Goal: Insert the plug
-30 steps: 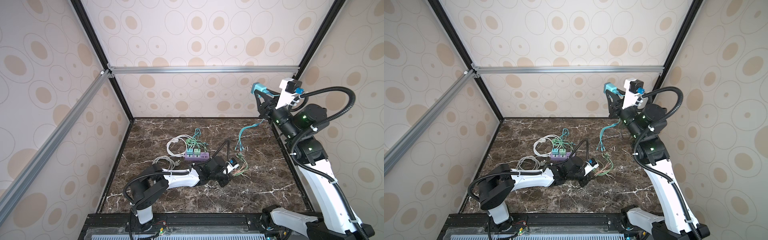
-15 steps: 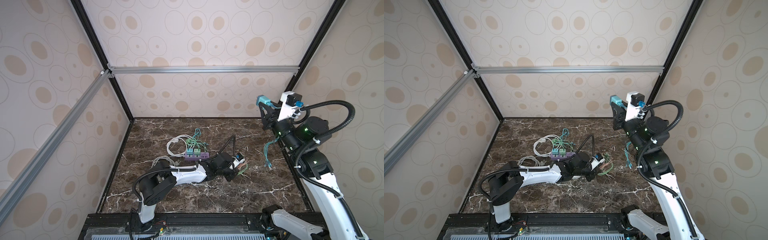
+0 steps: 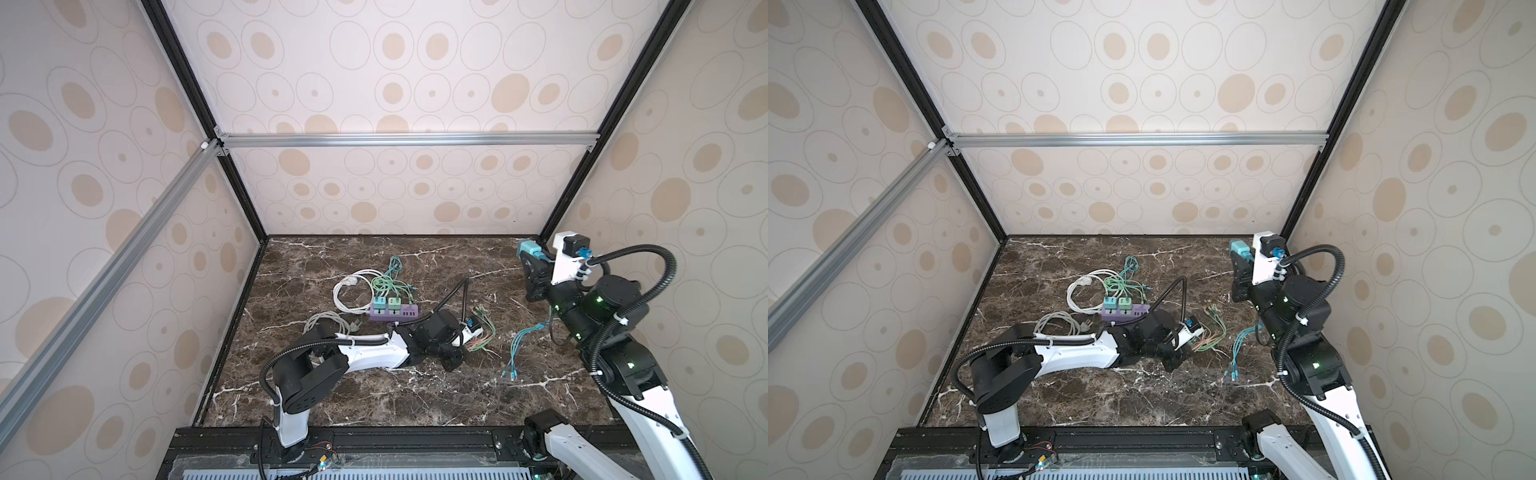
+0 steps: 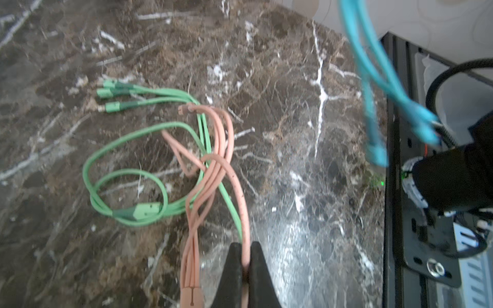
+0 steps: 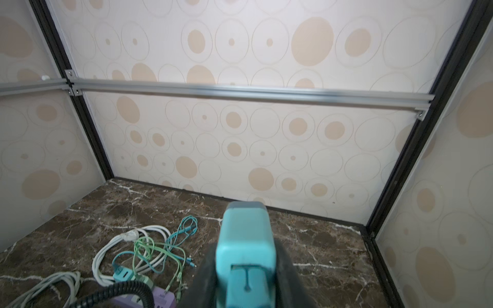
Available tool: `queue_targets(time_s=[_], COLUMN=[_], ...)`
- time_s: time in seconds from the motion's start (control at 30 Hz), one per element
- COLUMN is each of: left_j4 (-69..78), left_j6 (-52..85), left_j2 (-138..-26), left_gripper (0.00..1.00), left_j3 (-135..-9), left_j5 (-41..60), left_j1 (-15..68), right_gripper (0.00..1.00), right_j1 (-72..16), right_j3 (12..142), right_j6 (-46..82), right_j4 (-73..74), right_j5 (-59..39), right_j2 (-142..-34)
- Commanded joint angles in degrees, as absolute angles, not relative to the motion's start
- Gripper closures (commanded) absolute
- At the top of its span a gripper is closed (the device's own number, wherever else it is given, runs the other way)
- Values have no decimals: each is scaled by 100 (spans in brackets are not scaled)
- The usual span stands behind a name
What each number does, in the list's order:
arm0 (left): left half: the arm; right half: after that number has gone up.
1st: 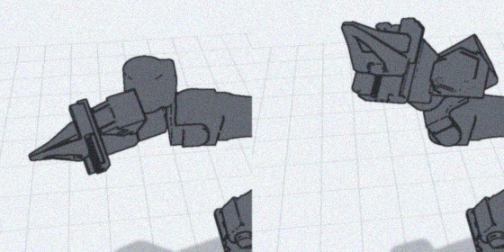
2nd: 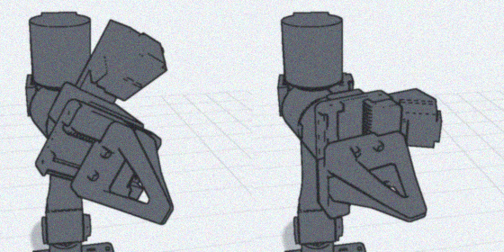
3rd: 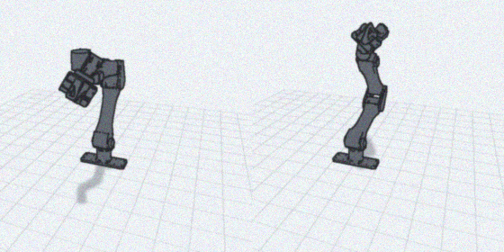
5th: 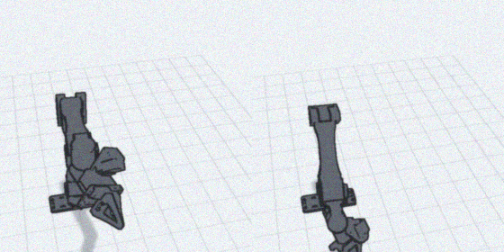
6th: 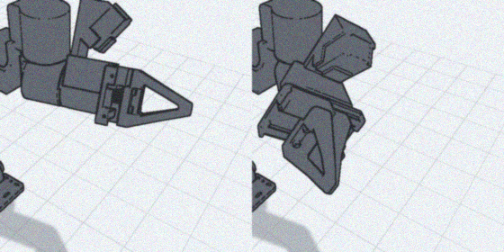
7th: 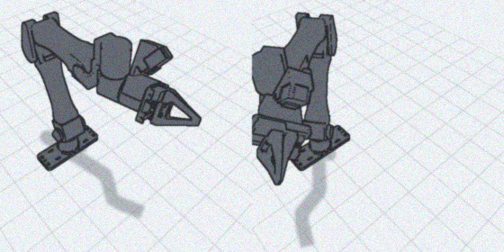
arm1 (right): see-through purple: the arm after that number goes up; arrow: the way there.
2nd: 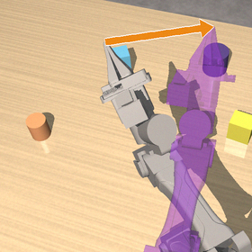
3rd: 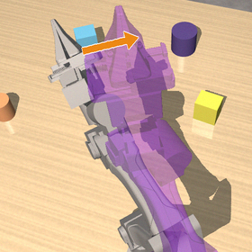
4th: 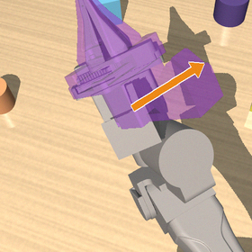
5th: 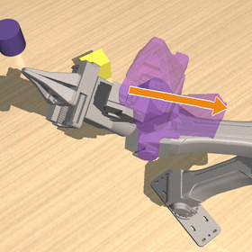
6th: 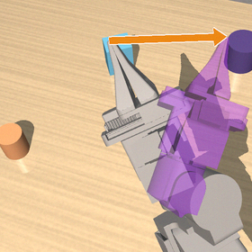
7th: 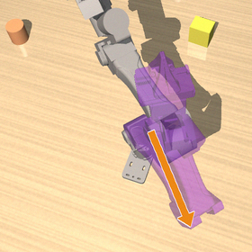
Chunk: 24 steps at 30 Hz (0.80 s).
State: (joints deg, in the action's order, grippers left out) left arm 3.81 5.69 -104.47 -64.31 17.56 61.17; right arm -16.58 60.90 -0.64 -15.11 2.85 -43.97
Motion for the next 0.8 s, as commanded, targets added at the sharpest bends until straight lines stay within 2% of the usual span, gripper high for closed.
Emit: queue_targets(time_s=[0.0,0.3,0.4,0.53,0.6,0.77], left_j4=[-149,-1261,-1218,-596,-363,-190], left_j6=[124,-649,-639,-285,-17,906], left_j2=[-10079,-9644,-9224,-8296,-7827,-6855], left_gripper=[91,69,63,38,32,27], left_j3=[-6434,-6398,-6285,-5899,-5727,-5310], left_j5=[1771,1939,2010,1701,1513,1184], left_j1=[6178,6172,6174,6132,6008,5328], right_gripper=[81,82,82,81,81,80], right_j1=[-1630,-1637,-1635,-1630,-1635,-1635], right_j3=[5865,5656,5643,5626,5635,5575], right_j6=[113,71,-36,-371,-554,-1085], right_j4=[-1559,-2063,-2258,-2424,-2447,-2307], right_j5=[87,-483,-761,-1302,-1586,-2293], right_j2=[-4424,-4953,-5146,-5456,-5650,-6224])
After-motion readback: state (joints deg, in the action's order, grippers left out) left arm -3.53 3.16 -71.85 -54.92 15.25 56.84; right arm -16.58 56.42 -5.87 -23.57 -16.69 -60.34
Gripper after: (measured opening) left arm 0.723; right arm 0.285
